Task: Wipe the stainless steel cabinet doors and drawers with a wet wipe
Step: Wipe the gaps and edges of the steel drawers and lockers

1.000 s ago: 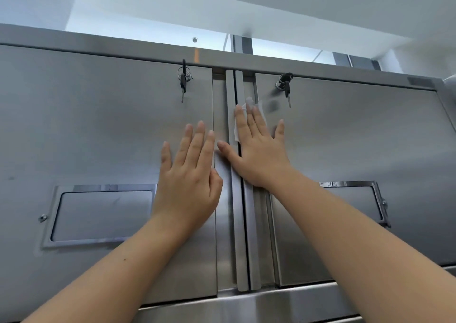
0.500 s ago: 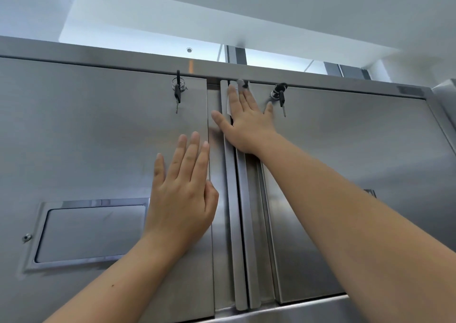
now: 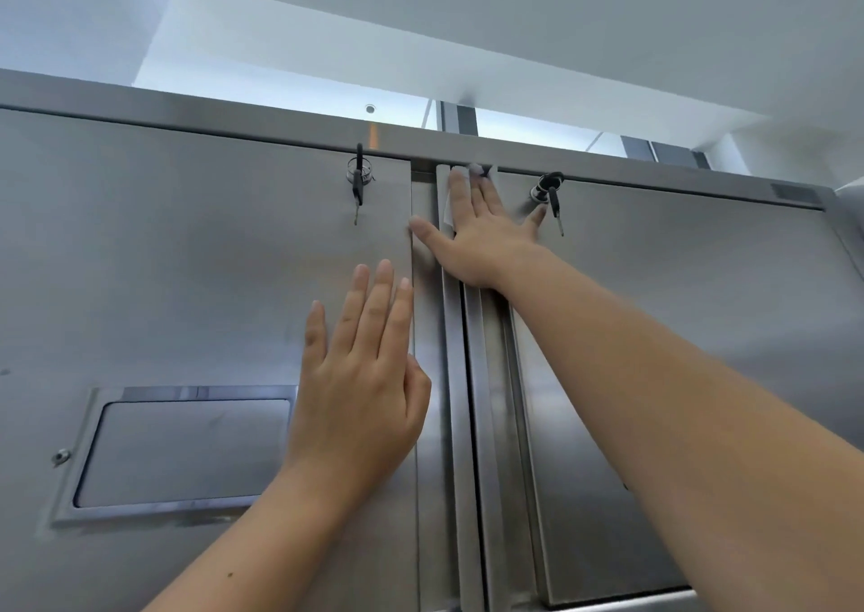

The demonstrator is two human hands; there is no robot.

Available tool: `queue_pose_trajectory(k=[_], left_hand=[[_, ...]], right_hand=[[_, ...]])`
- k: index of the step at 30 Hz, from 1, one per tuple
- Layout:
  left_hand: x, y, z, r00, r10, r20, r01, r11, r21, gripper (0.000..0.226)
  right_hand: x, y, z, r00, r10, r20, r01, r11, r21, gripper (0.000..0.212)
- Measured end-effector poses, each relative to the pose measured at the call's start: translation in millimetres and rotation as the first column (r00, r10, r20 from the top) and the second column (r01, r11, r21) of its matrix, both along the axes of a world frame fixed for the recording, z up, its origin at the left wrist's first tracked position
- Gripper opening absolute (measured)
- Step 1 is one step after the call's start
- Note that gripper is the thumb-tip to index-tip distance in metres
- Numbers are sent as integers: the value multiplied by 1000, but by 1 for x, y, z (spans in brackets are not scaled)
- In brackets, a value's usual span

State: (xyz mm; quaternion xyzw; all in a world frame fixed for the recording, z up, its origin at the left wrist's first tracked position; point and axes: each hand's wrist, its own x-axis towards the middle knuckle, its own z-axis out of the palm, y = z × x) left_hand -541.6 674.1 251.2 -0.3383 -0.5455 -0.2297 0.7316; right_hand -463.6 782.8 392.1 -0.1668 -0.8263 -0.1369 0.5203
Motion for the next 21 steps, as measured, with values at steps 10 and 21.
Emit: queue_pose_trajectory(k=[10, 21], left_hand=[[1, 2, -2, 1000, 23, 15, -23, 1000, -9, 59], [0, 2, -25, 998, 44, 54, -39, 996, -81, 60]], right_hand=[[2, 15, -51, 998, 62, 11, -63, 996, 62, 78], [7, 9, -130, 993, 108, 39, -109, 994, 16, 78]])
